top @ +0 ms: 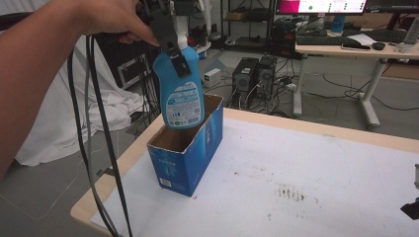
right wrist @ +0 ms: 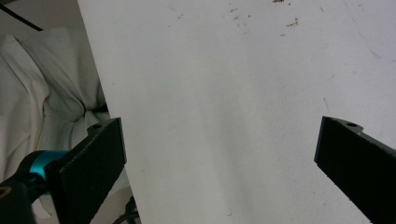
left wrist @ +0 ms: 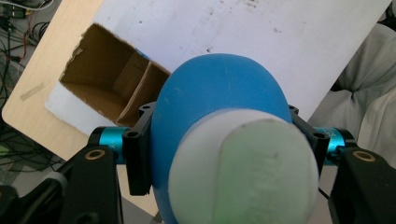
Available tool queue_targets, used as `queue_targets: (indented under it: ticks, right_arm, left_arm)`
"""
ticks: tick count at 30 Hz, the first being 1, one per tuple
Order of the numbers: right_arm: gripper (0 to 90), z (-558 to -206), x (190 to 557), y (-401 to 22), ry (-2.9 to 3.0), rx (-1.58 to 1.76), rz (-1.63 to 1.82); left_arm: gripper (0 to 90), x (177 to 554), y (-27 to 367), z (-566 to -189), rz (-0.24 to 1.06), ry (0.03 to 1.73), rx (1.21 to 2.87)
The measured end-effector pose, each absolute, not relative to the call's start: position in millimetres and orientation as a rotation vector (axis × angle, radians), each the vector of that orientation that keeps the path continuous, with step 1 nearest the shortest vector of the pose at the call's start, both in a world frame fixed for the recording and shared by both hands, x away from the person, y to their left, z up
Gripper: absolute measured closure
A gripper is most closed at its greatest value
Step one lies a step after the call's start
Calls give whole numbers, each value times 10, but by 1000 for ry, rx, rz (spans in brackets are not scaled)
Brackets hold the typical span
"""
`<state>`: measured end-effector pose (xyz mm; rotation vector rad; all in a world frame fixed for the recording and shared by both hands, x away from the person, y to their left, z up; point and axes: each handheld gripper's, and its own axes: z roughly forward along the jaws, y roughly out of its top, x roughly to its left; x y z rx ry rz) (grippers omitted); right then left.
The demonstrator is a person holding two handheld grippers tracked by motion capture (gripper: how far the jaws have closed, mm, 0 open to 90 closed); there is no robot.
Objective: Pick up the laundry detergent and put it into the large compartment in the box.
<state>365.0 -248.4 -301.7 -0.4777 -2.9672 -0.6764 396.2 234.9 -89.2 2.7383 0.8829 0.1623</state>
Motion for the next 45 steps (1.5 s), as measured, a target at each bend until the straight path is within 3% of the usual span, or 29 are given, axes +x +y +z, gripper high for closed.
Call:
queue_targets:
  ticks: [19,45]
  right_arm:
    - [12,-3034,3666,-2452,-2967,-486,-658]
    - [12,-3087,3726,-2381,-2956,-483,-630]
  left_arm:
    - [378,4039,2543,-1267,190,889,2749]
    - [378,4197,2564,-2054,88,868,2806]
